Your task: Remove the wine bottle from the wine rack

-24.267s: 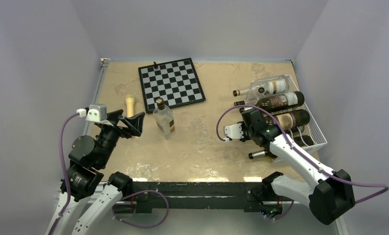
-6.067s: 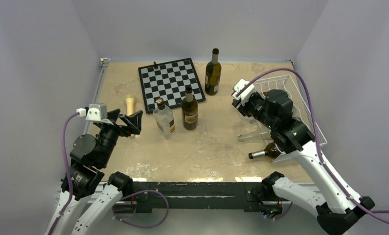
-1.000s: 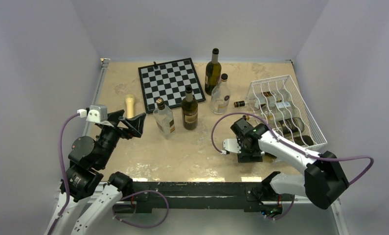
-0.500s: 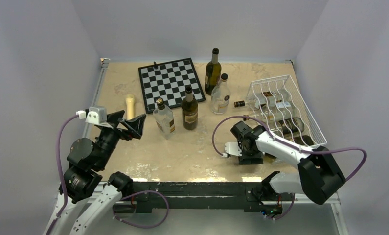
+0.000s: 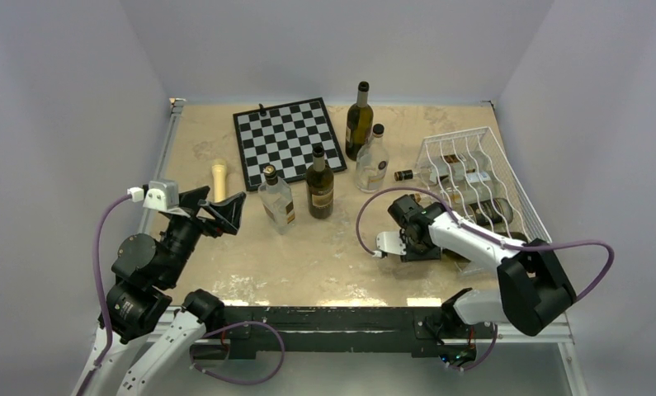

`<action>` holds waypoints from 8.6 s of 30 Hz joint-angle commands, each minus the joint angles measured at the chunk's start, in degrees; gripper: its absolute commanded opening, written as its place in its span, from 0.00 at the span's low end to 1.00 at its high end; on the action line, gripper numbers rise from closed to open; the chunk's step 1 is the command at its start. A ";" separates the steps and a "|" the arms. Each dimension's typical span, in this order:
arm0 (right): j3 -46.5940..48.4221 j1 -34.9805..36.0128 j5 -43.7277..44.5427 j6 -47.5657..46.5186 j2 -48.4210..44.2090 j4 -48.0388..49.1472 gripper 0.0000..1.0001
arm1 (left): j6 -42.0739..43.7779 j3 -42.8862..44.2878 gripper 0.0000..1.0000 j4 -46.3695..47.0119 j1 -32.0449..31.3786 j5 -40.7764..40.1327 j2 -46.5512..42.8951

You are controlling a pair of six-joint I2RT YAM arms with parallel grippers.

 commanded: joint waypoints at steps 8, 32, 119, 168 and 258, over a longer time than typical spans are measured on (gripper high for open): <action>6.44 0.18 -7.14 6.13 -3.82 -9.64 0.00 | 0.12 0.24 1.00 2.26 -0.30 -0.27 0.01; 13.89 8.79 -25.19 12.75 -9.08 -20.83 0.00 | 1.02 0.08 1.00 1.85 -0.30 -1.78 2.23; 44.90 30.64 -31.64 54.43 7.03 45.89 0.00 | -1.31 -0.54 1.00 -4.02 -0.20 -40.28 -9.64; 47.86 37.93 -26.10 49.40 20.01 61.10 0.77 | 0.31 -2.18 1.00 -1.15 -0.16 -34.18 -8.73; 7.25 1.23 3.33 -1.03 14.63 5.64 0.60 | -0.56 -2.67 1.00 1.14 -0.33 -21.51 -9.73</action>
